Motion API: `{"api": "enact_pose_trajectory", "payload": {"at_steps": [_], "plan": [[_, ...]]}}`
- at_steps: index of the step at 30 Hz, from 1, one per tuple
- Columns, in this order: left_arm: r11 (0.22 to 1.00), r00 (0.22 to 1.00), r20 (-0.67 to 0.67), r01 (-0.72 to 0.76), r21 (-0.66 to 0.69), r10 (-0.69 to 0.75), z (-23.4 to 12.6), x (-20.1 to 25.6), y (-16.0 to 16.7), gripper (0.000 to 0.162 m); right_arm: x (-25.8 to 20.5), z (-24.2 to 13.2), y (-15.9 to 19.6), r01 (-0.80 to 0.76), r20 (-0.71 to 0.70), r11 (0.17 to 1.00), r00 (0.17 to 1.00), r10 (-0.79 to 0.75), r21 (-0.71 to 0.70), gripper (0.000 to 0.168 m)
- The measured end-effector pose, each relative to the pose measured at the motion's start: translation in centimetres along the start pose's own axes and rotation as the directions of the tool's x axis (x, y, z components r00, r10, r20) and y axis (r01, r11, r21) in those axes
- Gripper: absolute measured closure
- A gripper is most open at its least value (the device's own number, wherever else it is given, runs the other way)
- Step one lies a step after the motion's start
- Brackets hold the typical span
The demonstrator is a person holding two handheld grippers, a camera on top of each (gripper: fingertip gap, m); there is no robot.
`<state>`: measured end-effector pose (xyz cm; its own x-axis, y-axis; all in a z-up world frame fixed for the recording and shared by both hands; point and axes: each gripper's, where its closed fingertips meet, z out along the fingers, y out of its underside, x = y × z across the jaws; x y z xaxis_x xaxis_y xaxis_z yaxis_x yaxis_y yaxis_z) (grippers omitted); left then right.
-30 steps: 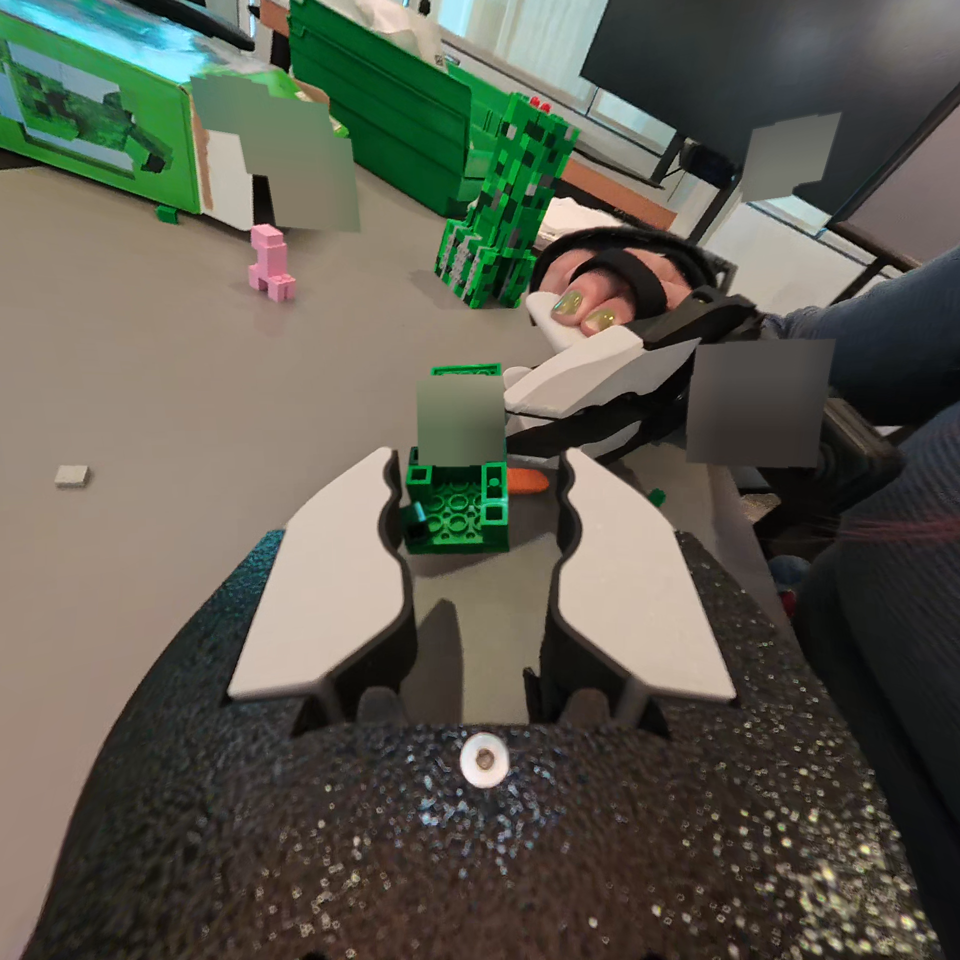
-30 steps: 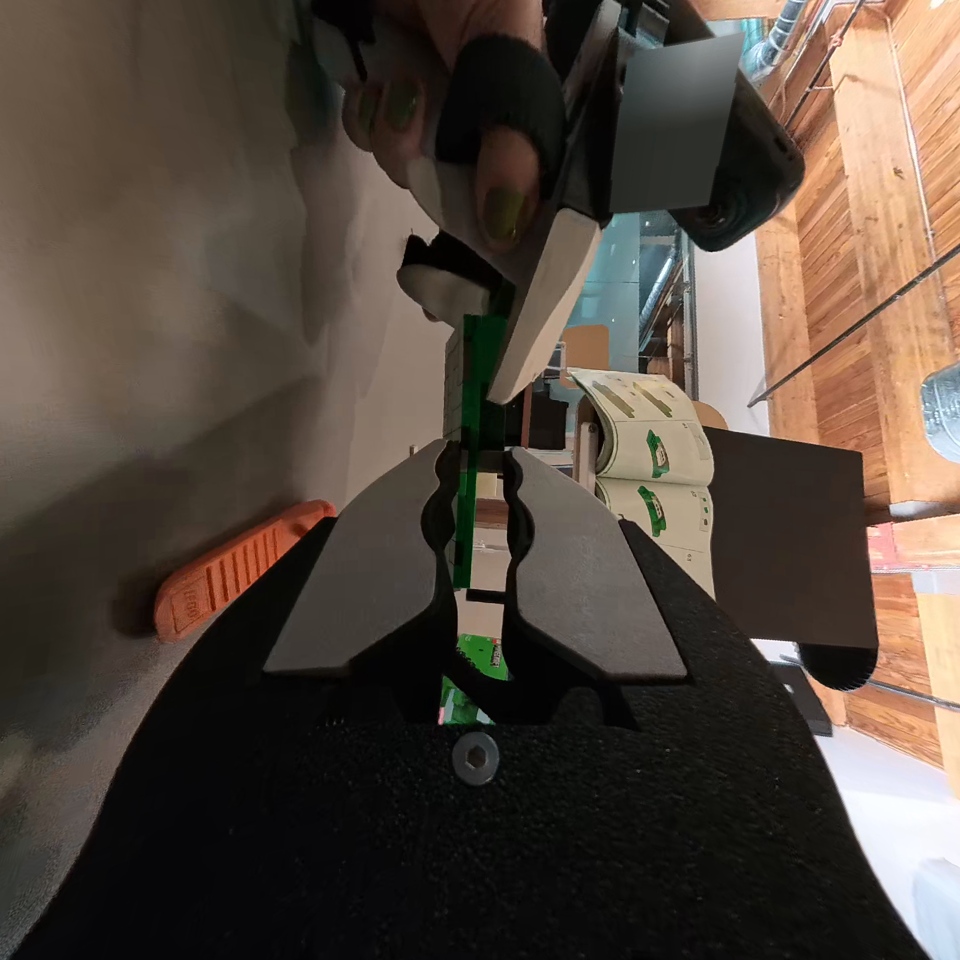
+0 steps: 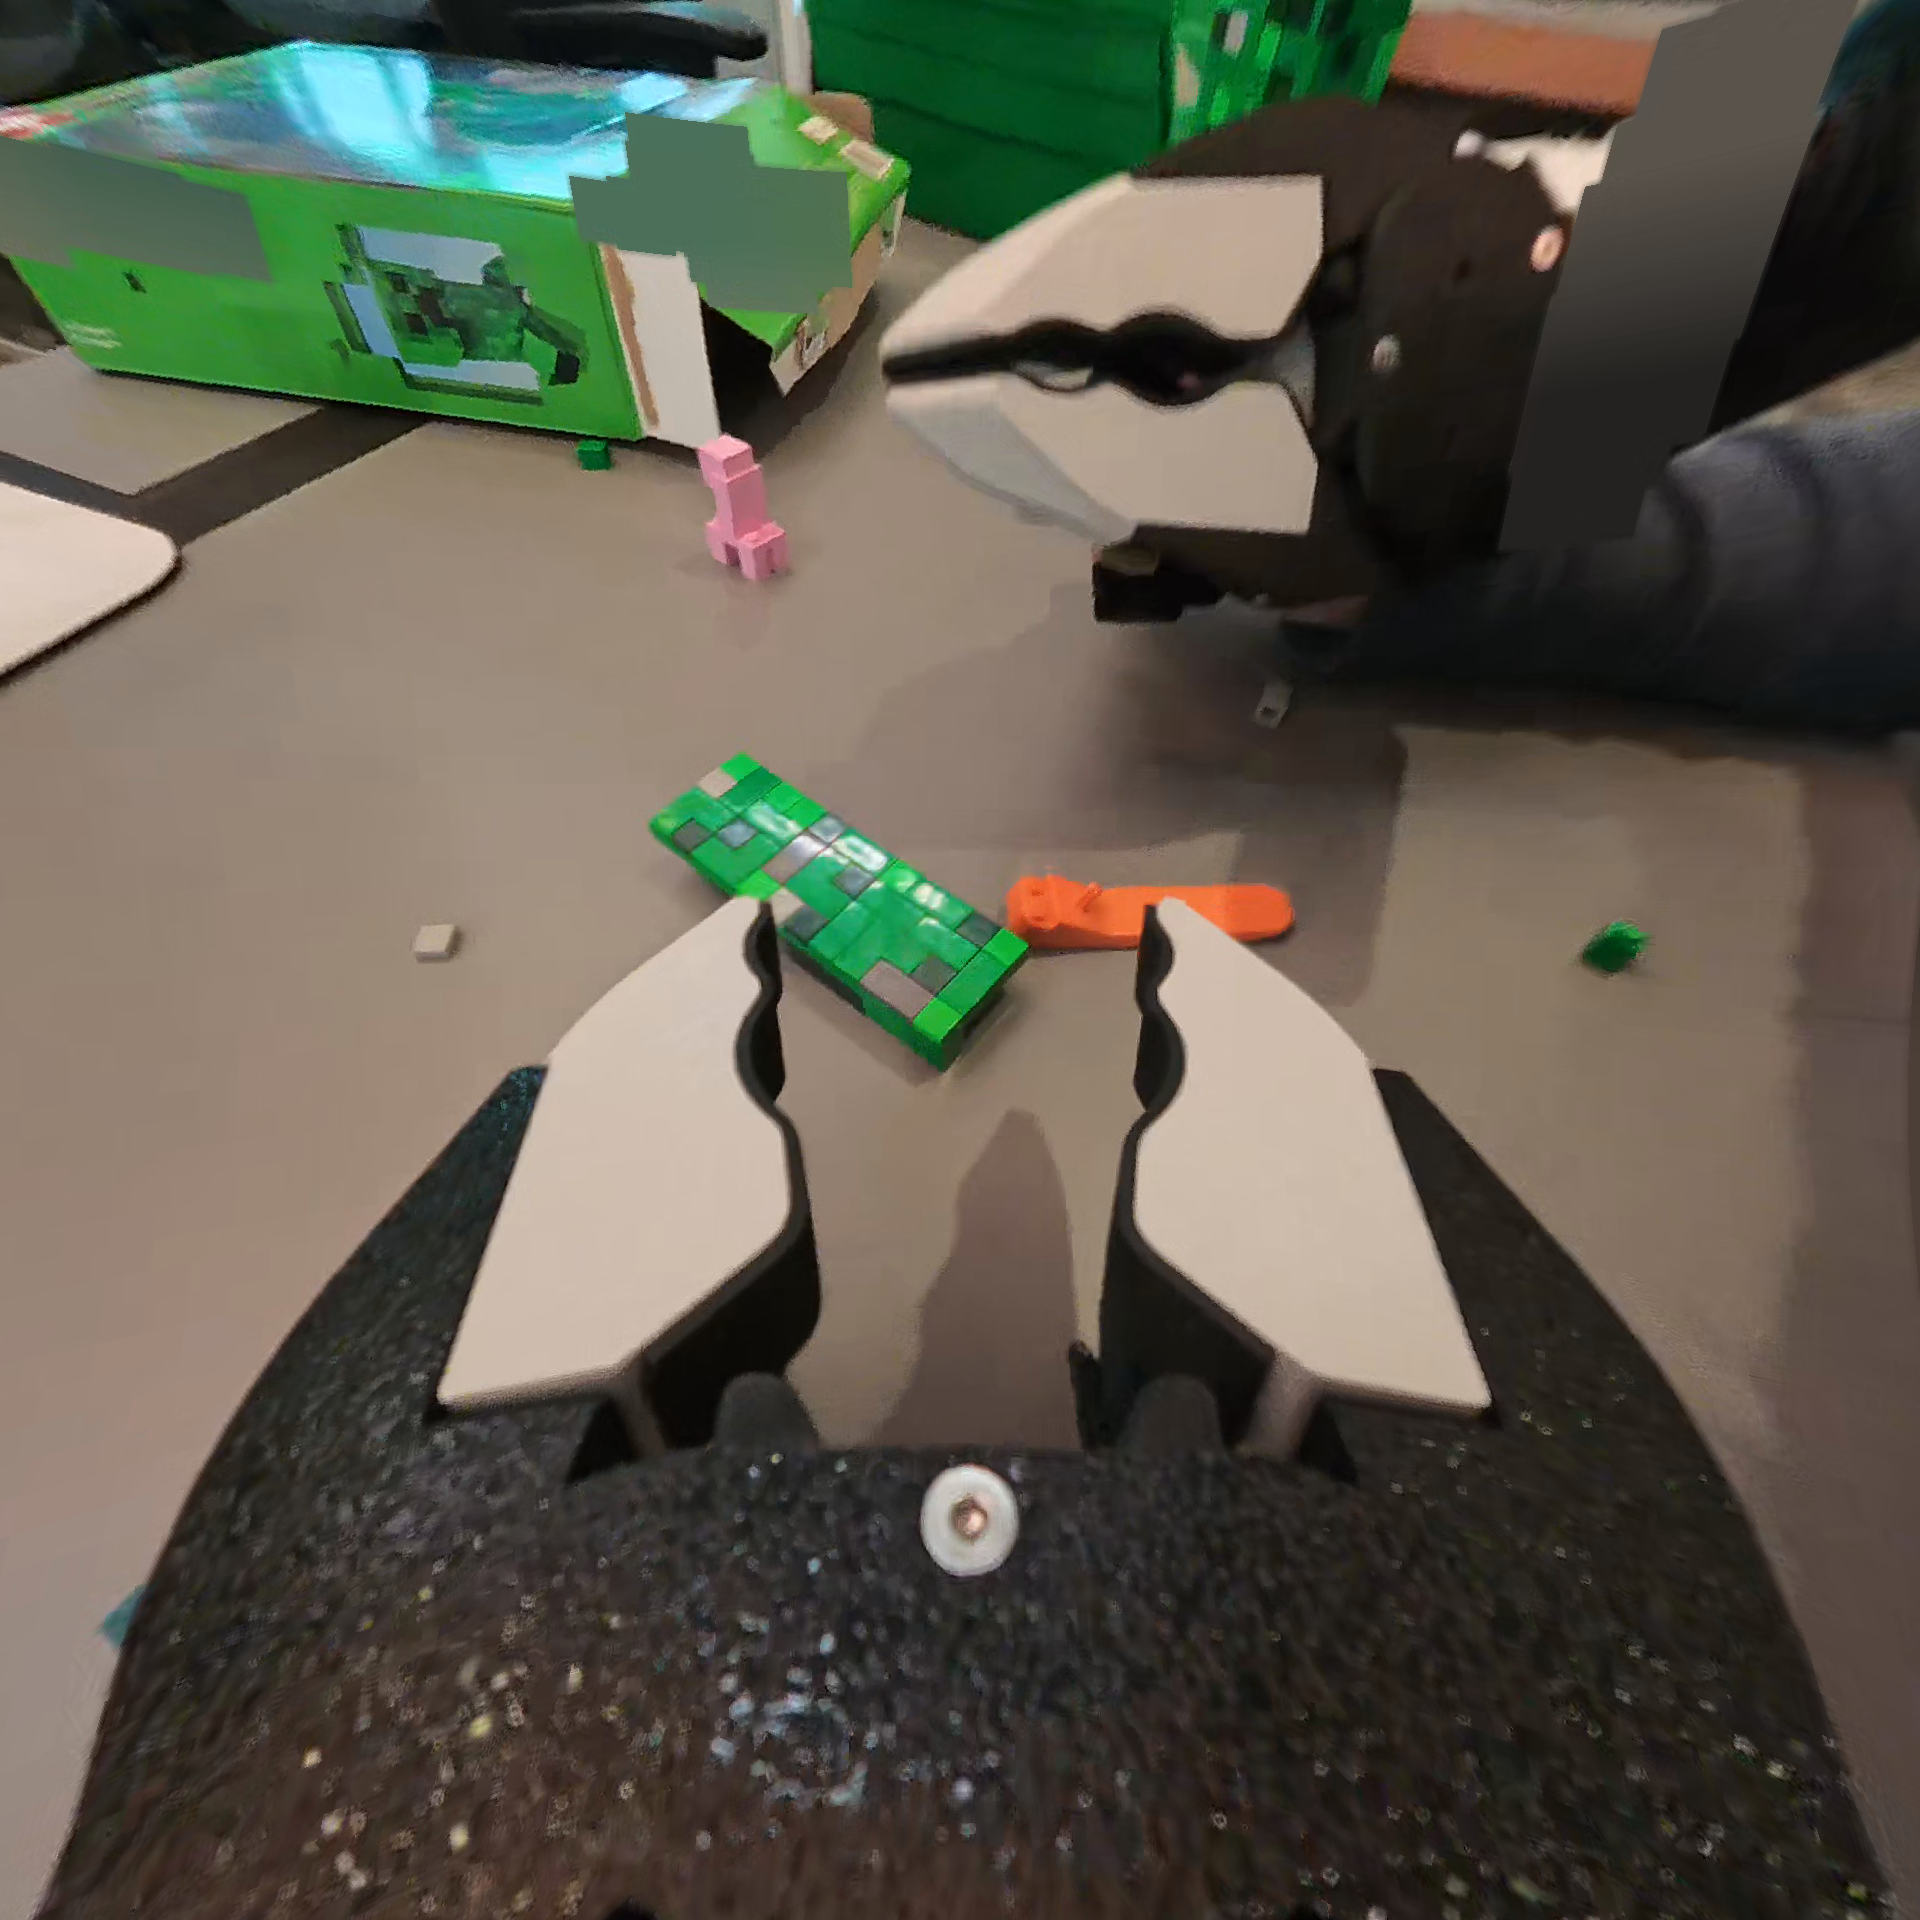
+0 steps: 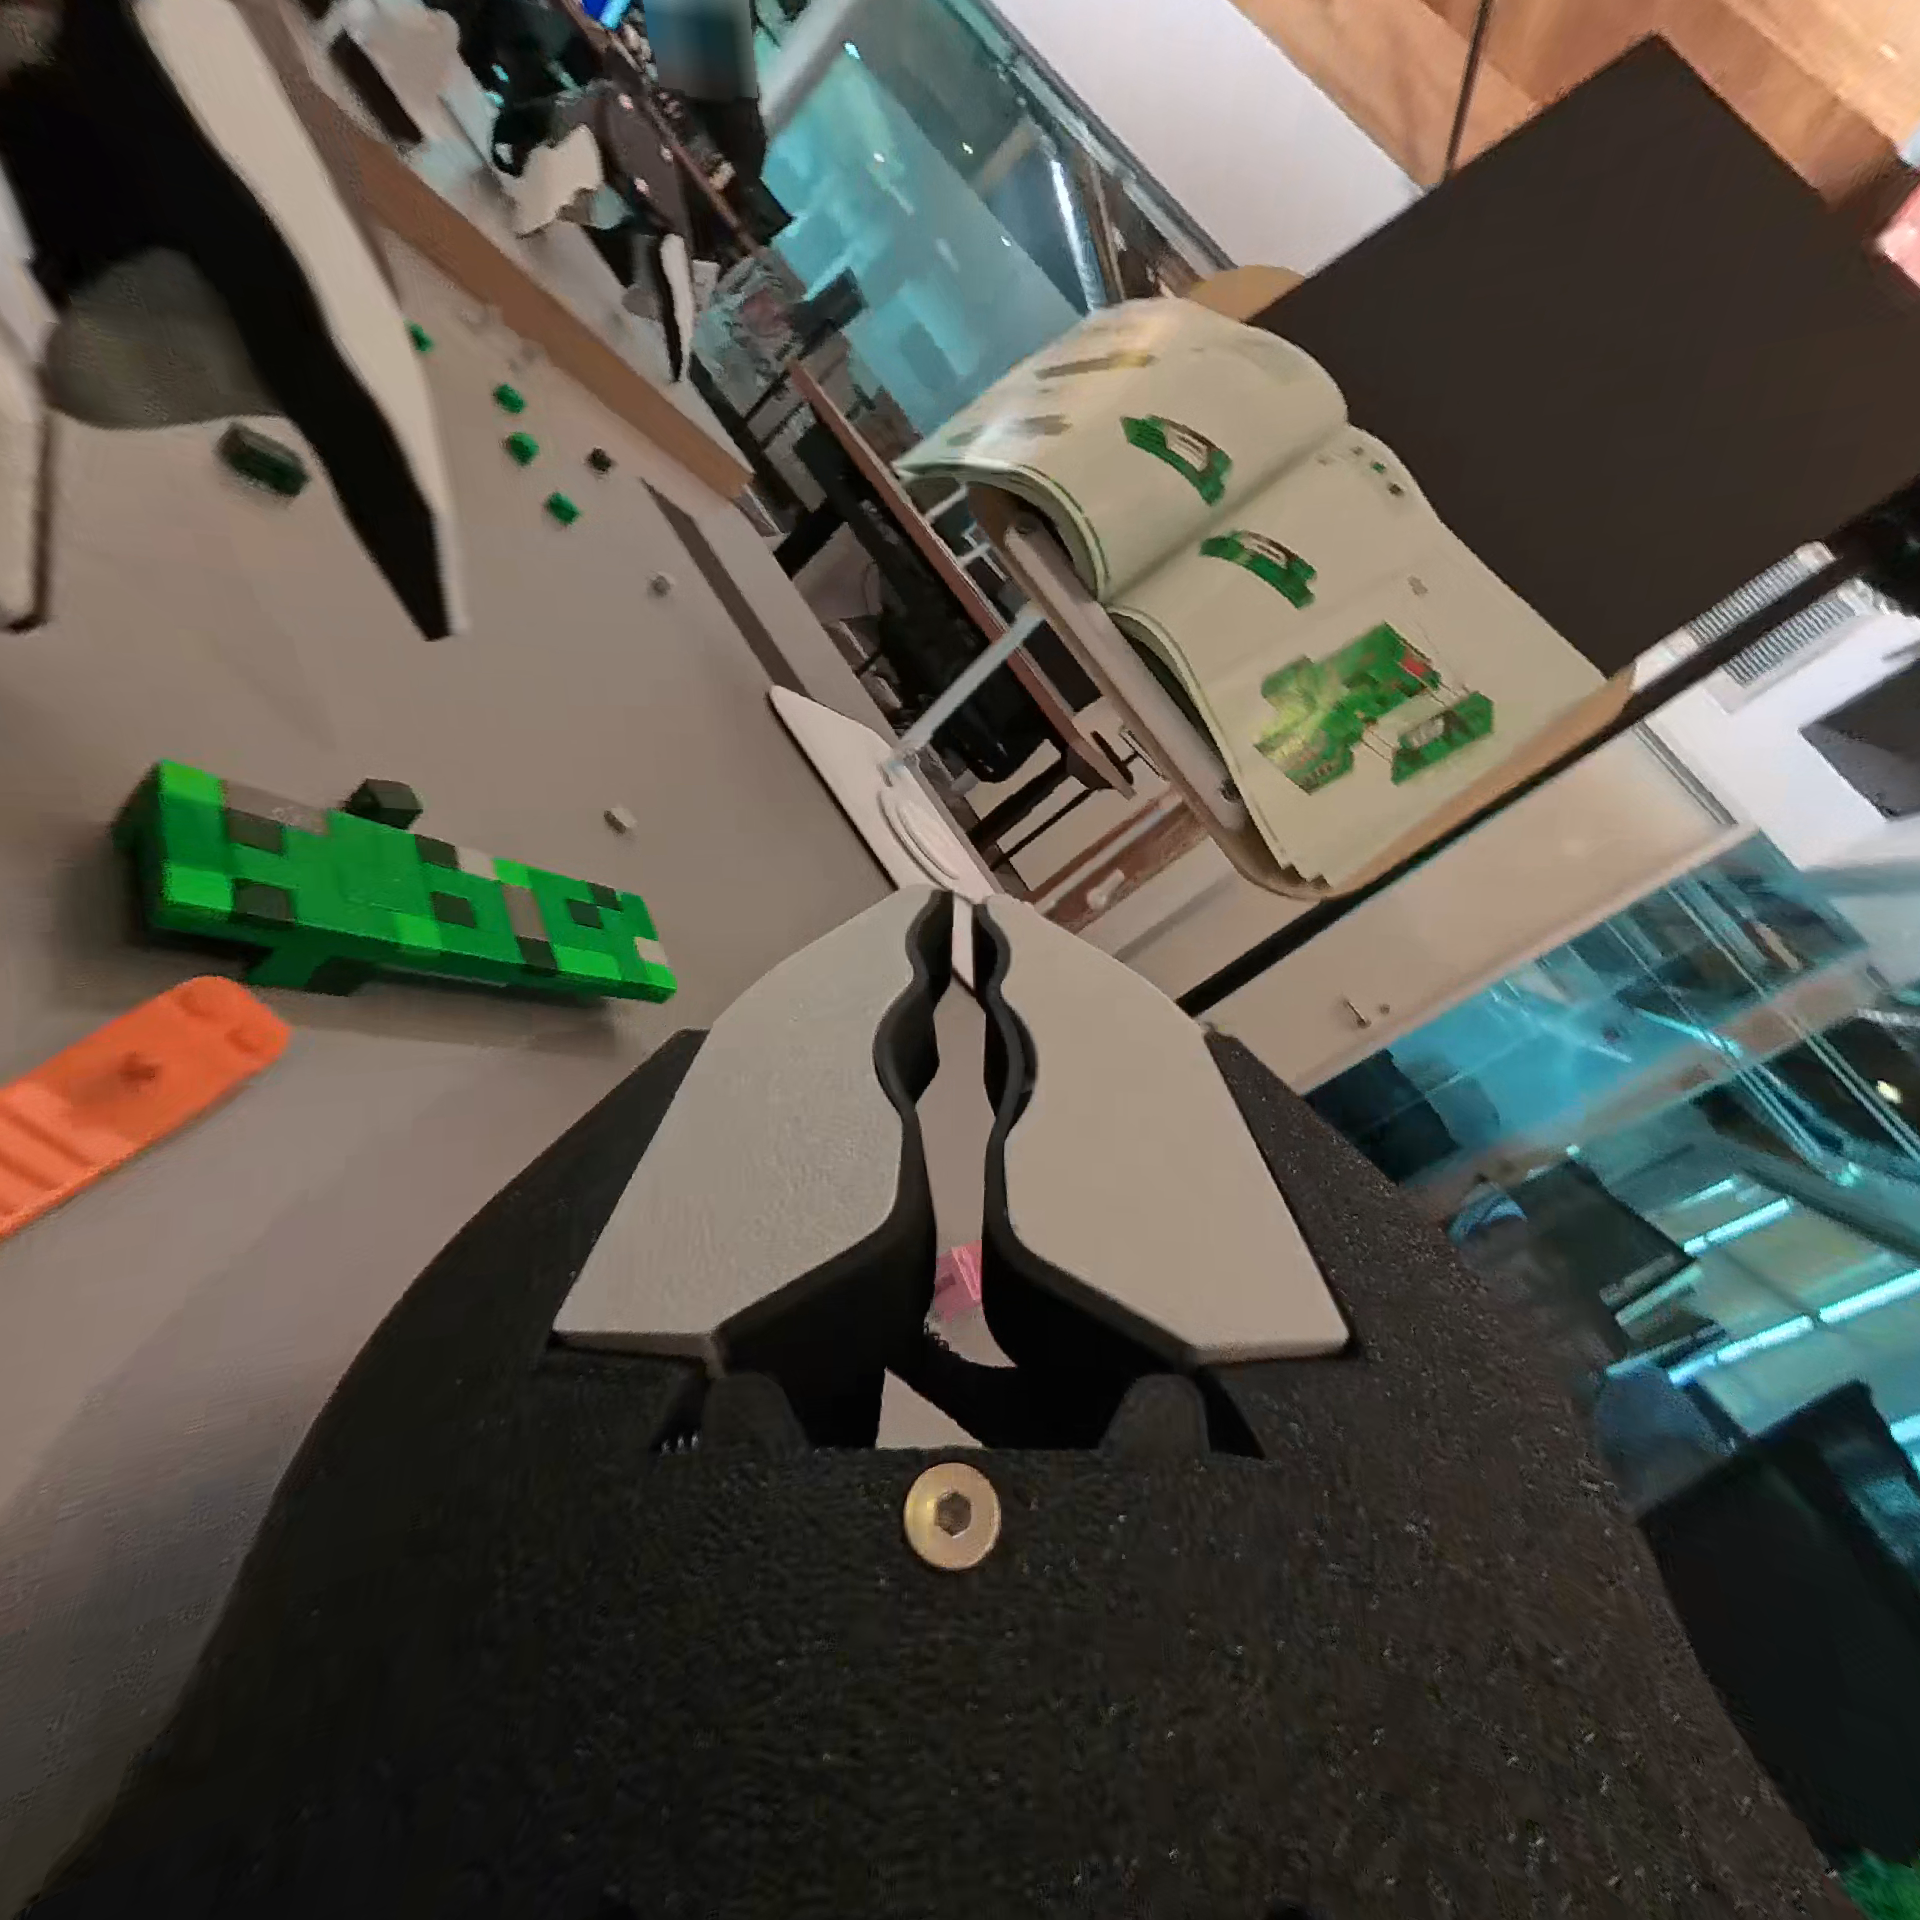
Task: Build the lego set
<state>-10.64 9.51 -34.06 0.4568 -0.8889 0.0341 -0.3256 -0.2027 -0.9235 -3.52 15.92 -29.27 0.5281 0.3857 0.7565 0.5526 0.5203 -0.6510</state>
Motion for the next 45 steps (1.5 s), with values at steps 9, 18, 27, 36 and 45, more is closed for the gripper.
{"api": "enact_pose_trajectory", "payload": {"at_steps": [9,18,27,36,45], "plan": [[0.965,0.969,0.221,0.159,-0.209,-0.112,1.7,-0.6,1.4,0.1,1.7,0.3,2.4,-0.241,-0.04,0.969,0.97,0.239,-0.053,0.164],[0.897,0.937,0.341,0.21,-0.389,-0.072,3.1,-0.5,3.2,0.096,2.7,-0.4,2.4,-0.312,-0.061,0.95,0.949,0.31,-0.022,0.164],[0.85,0.918,0.395,0.233,-0.473,-0.032,2.6,-1.5,4.4,0.124,2.2,-0.6,1.4,-0.367,0.025,0.93,0.93,0.366,0.036,0.159],[0.885,0.898,0.163,0.434,-0.17,-0.409,0.7,-2.0,2.0,0.125,-4.5,-0.3,-0.1,0.167,0.341,0.983,0.922,-0.185,0.081,0.13],[0.847,0.853,0.003,0.518,-0.121,-0.521,-0.3,-2.5,2.0,0.126,-10.2,3.7,1.5,0.5,0.593,0.859,0.661,-0.459,0.107,0.143]]}}
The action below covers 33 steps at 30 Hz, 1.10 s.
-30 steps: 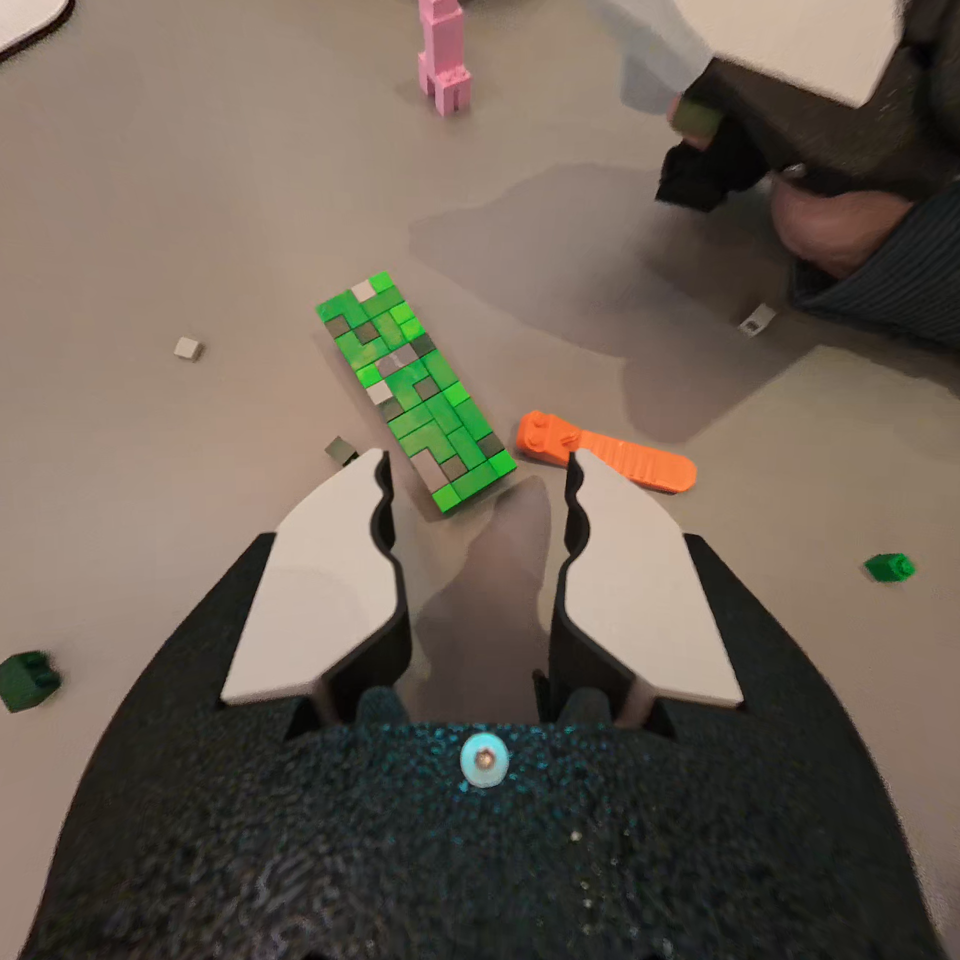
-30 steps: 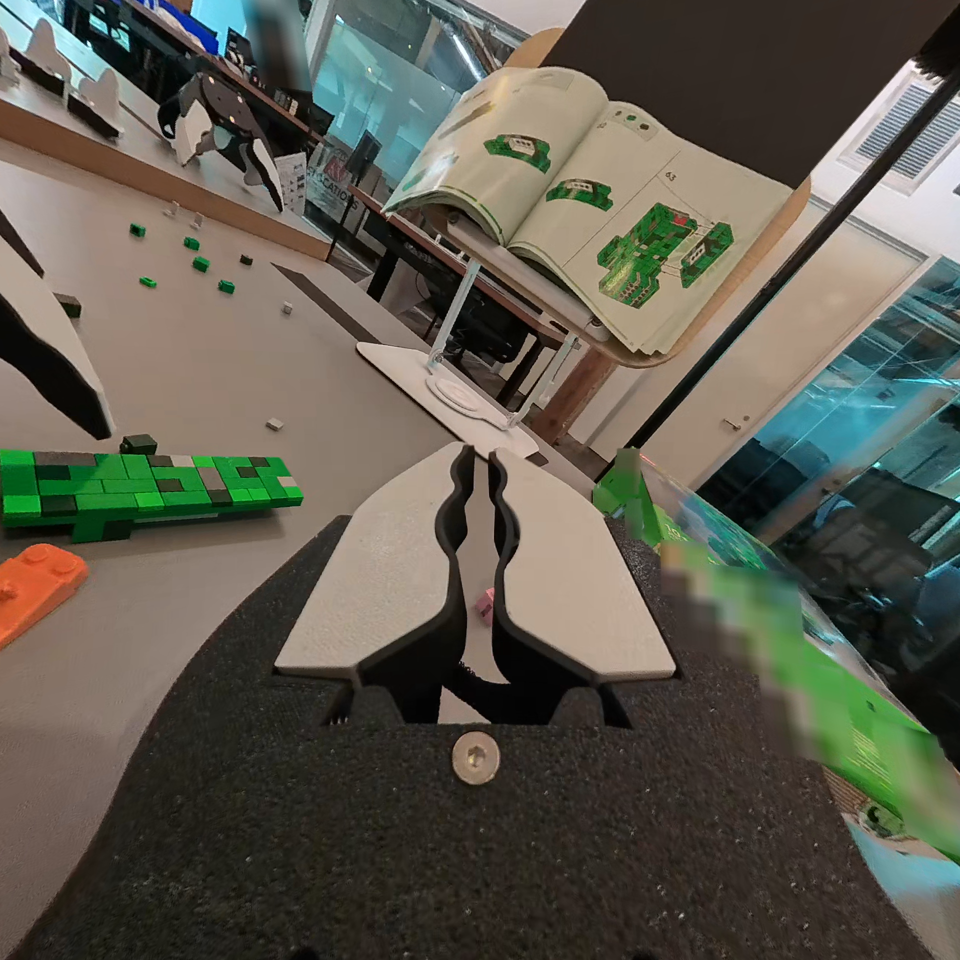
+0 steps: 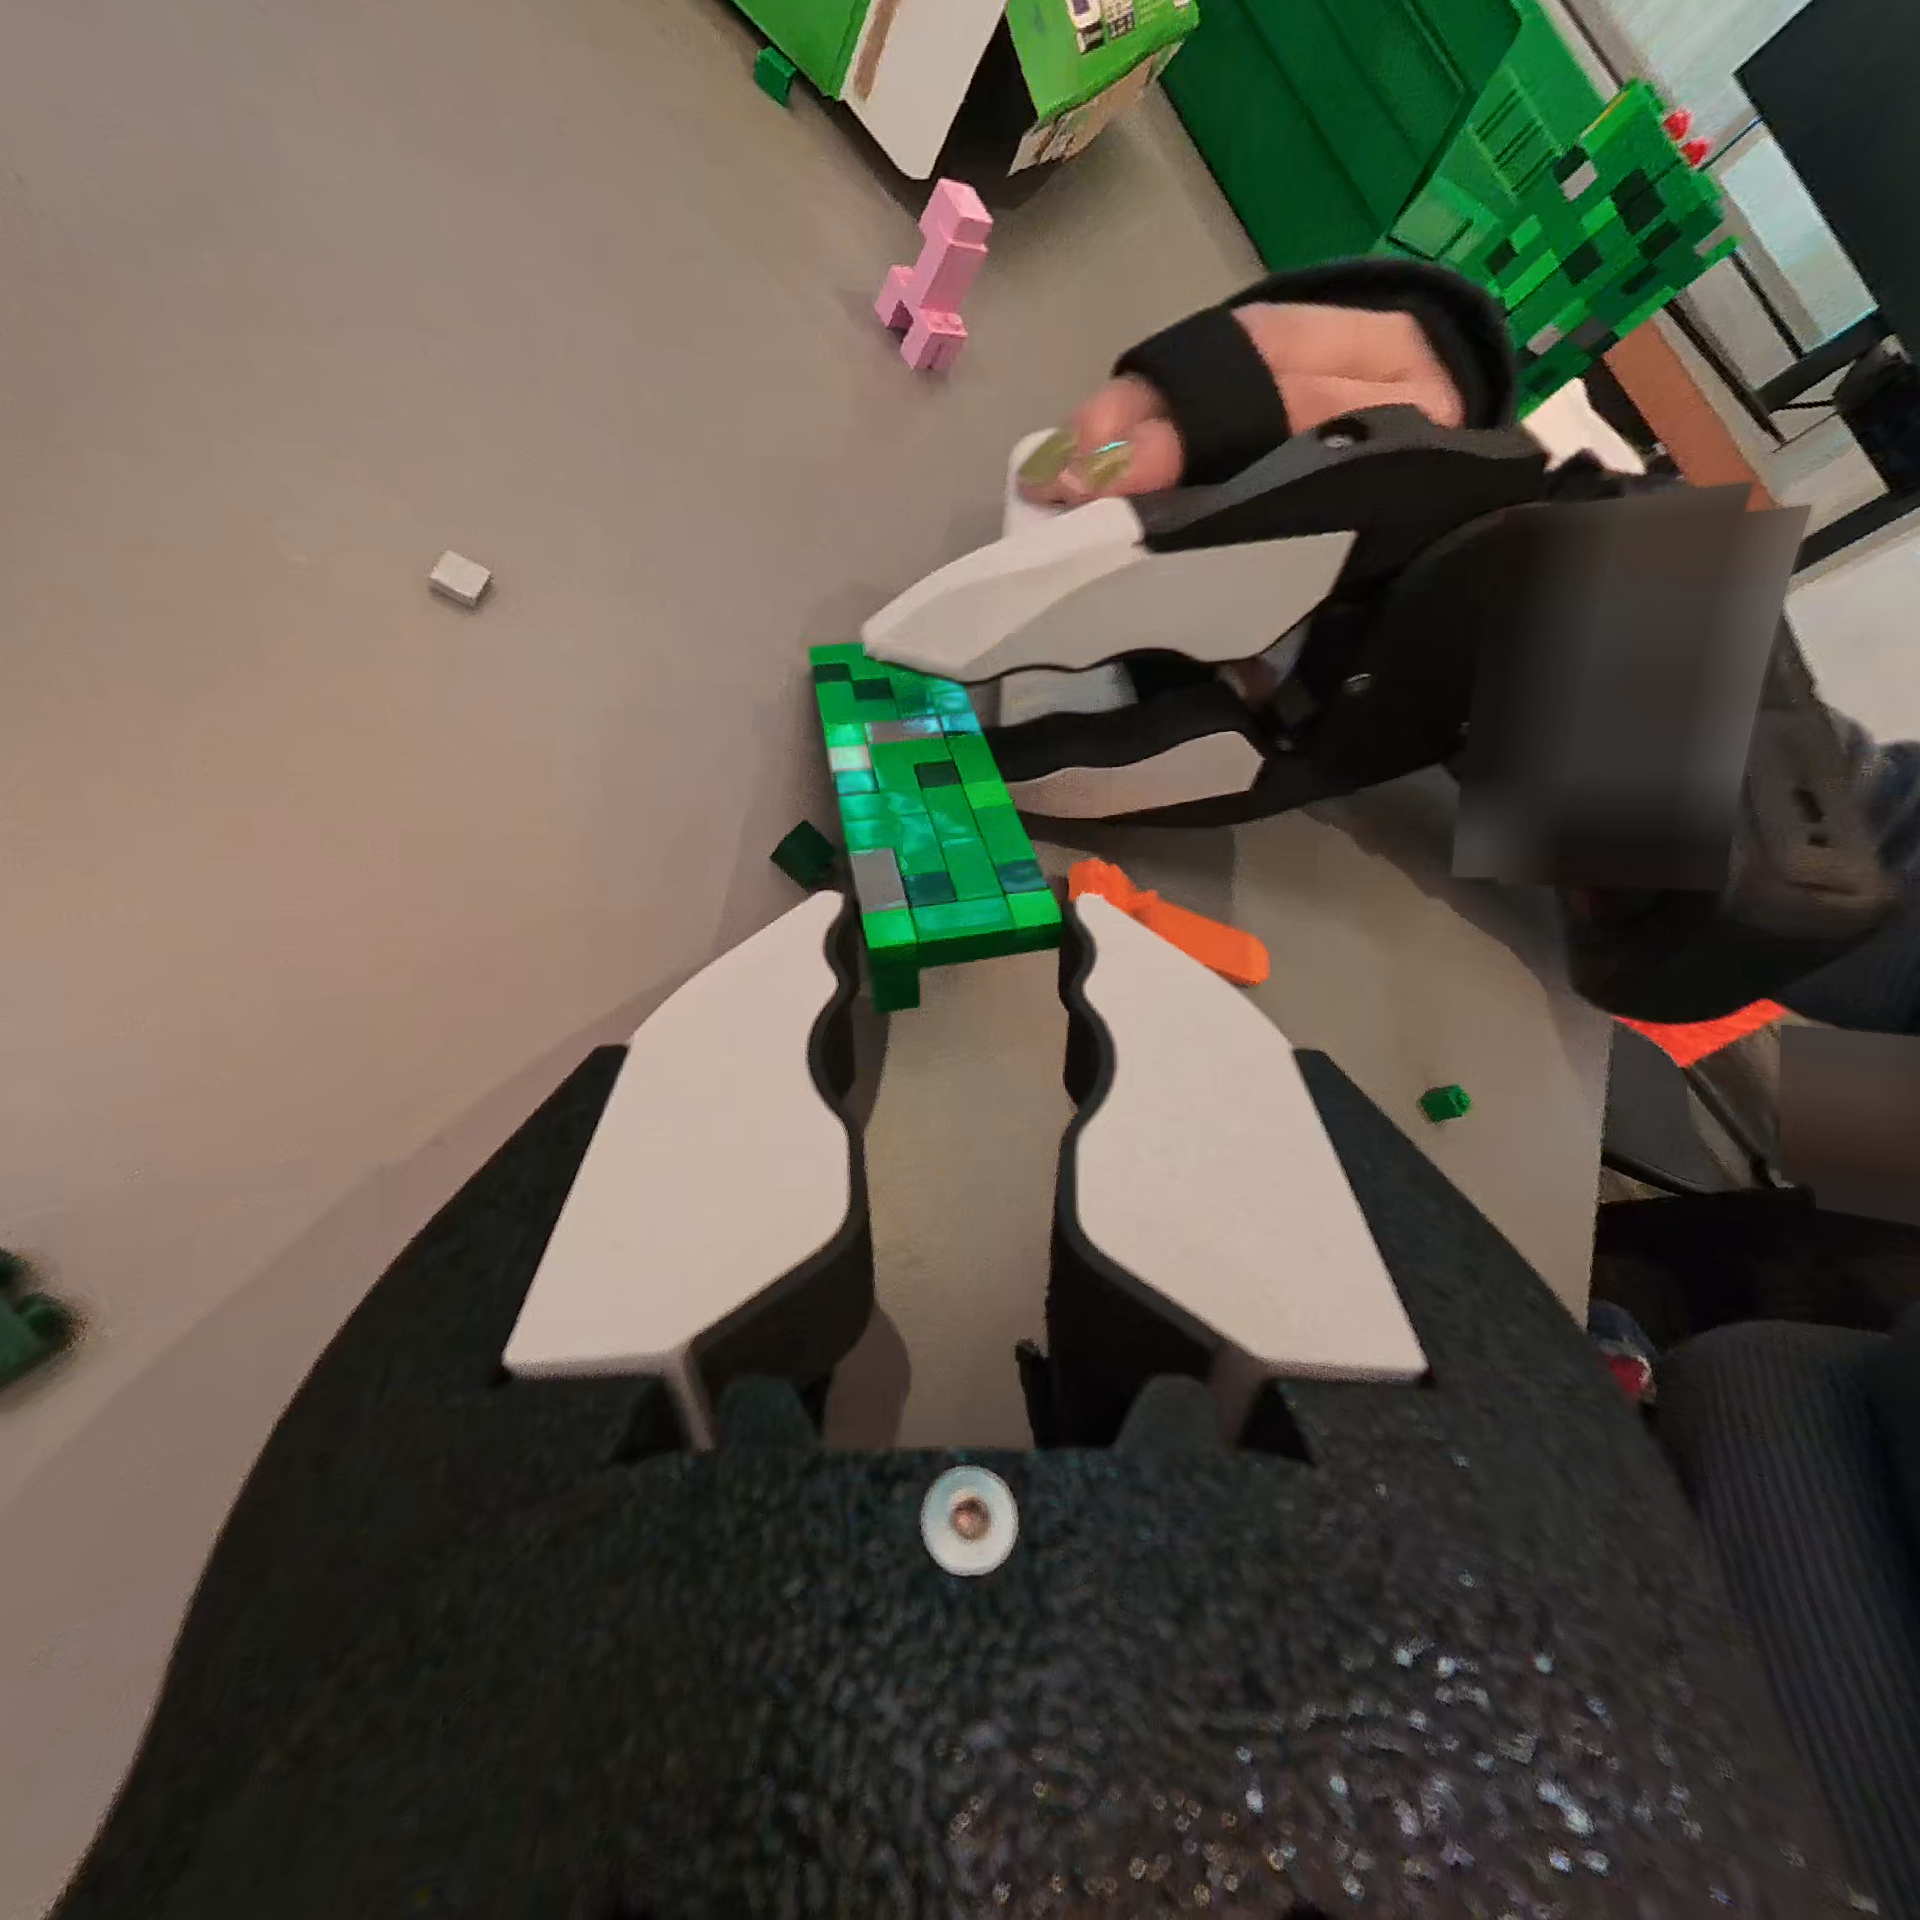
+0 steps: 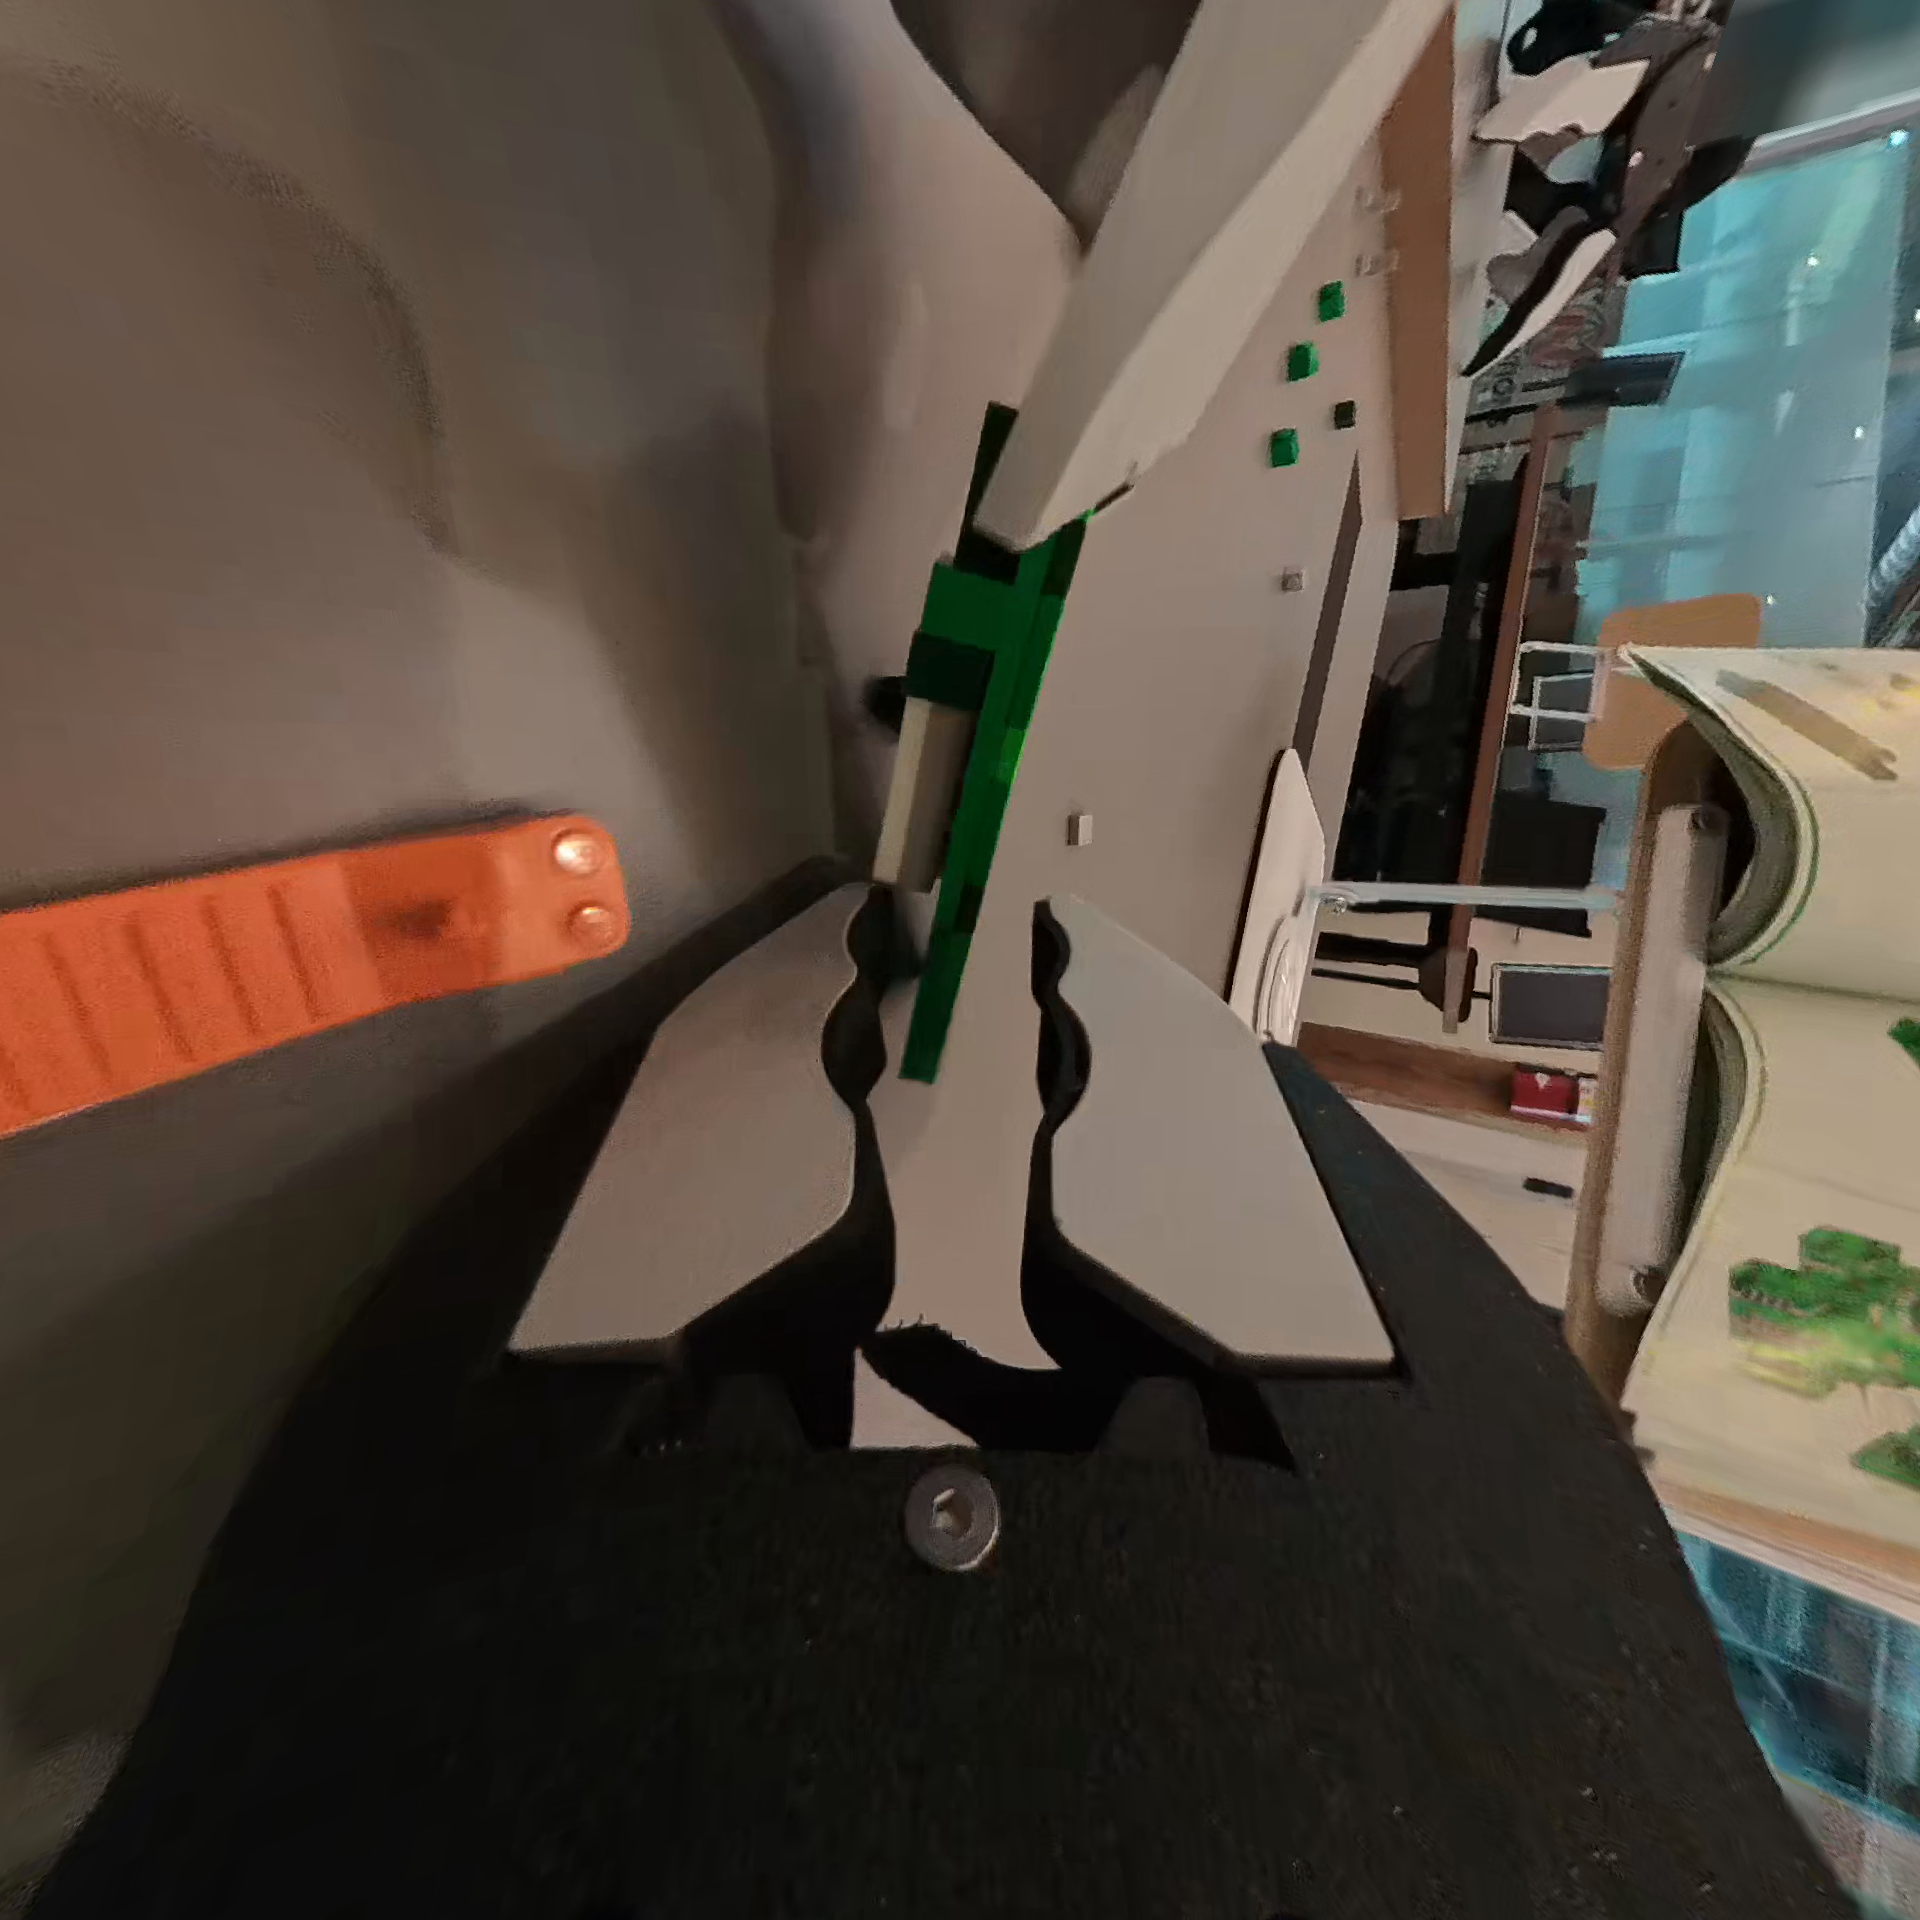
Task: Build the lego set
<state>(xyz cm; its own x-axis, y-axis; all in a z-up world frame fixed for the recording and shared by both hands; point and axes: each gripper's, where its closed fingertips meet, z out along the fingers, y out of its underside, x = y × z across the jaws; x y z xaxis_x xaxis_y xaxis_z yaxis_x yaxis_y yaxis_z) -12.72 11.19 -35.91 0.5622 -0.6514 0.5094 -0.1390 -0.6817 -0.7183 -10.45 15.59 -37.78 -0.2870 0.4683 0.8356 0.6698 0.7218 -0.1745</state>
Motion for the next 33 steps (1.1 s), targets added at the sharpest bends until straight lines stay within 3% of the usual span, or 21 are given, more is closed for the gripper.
{"api": "enact_pose_trajectory", "payload": {"at_steps": [2,5,8,10,12,14,16,17,23,24,27,33], "plan": [[1.0,1.0,-0.027,0.0,0.012,0.001,-0.1,0.1,-0.2,0.124,0.1,0.6,0.3,0.046,0.006,0.998,0.999,-0.045,-0.032,0.158],[0.998,0.998,-0.065,-0.009,0.054,0.012,-0.7,0.4,-0.9,0.105,0.2,0.8,0.6,0.061,0.051,0.997,0.997,-0.059,-0.046,0.159],[0.989,0.997,-0.024,-0.063,0.135,0.067,-2.3,0.0,-2.3,0.087,0.6,-0.1,1.2,-0.047,0.197,0.997,0.979,0.057,-0.053,0.16],[0.971,0.991,0.031,-0.131,0.202,0.127,-3.8,-0.4,-3.3,0.085,0.5,-1.3,1.7,-0.187,0.371,0.977,0.904,0.21,-0.099,0.16],[0.942,0.977,0.108,-0.207,0.265,0.184,-5.1,-1.0,-4.3,0.084,-0.3,-3.3,1.4,-0.364,0.593,0.911,0.696,0.405,-0.195,0.16],[0.912,0.962,0.164,-0.263,0.316,0.22,-6.1,-1.5,-4.9,0.085,-1.0,-5.9,0.4,-0.499,0.755,0.788,0.339,0.562,-0.362,0.16],[0.888,0.953,0.189,-0.293,0.355,0.238,-6.6,-1.7,-5.2,0.086,-1.4,-8.2,-0.7,-0.512,0.789,0.667,-0.035,0.614,-0.541,0.16],[0.881,0.95,0.195,-0.301,0.366,0.244,-6.6,-1.7,-5.1,0.088,-1.8,-8.7,-0.5,-0.472,0.767,0.639,-0.138,0.626,-0.607,0.16],[0.887,0.94,0.2,-0.33,0.324,0.277,-5.6,-1.7,-4.4,0.091,-4.7,-11.0,0.6,-0.192,0.657,0.641,-0.392,0.644,-0.743,0.16],[0.887,0.938,0.195,-0.336,0.318,0.285,-5.4,-1.6,-4.3,0.091,-5.0,-11.3,0.8,-0.141,0.628,0.634,-0.41,0.662,-0.761,0.16],[0.886,0.935,0.182,-0.348,0.306,0.304,-4.8,-1.3,-4.0,0.091,-5.7,-10.9,2.1,-0.033,0.583,0.611,-0.343,0.736,-0.791,0.161],[0.885,0.932,0.172,-0.358,0.298,0.319,-4.2,-1.0,-3.6,0.087,-4.6,-9.5,3.9,-0.068,0.567,0.564,-0.156,0.809,-0.823,0.125]]}}
